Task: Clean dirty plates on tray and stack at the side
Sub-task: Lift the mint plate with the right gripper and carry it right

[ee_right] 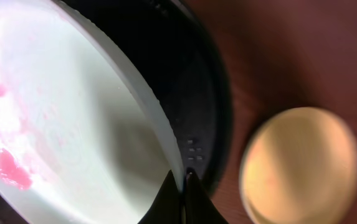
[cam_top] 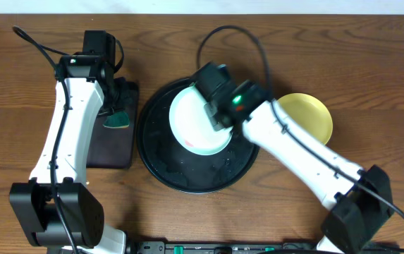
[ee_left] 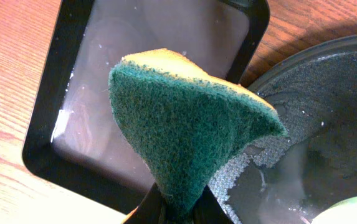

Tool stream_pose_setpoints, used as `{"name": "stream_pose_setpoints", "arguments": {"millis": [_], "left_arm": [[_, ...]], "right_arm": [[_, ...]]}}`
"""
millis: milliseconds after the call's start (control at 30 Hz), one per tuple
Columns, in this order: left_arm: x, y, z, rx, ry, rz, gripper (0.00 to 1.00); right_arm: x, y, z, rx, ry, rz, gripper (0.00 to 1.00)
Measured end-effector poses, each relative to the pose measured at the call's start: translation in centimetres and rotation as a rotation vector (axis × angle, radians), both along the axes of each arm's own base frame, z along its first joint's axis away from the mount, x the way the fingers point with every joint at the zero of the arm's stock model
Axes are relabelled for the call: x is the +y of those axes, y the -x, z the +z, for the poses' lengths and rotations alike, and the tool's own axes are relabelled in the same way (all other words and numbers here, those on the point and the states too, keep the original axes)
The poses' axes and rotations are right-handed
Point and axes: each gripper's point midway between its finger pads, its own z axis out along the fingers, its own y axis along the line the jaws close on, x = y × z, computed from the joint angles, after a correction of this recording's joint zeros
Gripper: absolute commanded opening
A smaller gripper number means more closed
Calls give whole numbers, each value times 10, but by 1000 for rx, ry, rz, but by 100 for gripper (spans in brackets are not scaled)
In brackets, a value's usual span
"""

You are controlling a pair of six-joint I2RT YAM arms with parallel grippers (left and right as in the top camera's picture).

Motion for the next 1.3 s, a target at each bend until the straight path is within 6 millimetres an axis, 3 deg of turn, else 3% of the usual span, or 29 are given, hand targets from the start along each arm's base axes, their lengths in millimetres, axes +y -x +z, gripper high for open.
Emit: {"name": "stream_pose_setpoints", "arguments": {"millis": [300,933,1167,1300], "left_arm": [[0,0,-1,3,0,0,8],[0,0,-1,3,0,0,8],[0,0,-1,3,0,0,8],[0,0,-1,3,0,0,8]], "right_arm": [[-5,17,38,-298,272,-55,1],[-11,20,123,-778,529,-132,1],[-14,20,132,-836,522,-171,1],[-13,18,117,-772,445,-185,1]]}}
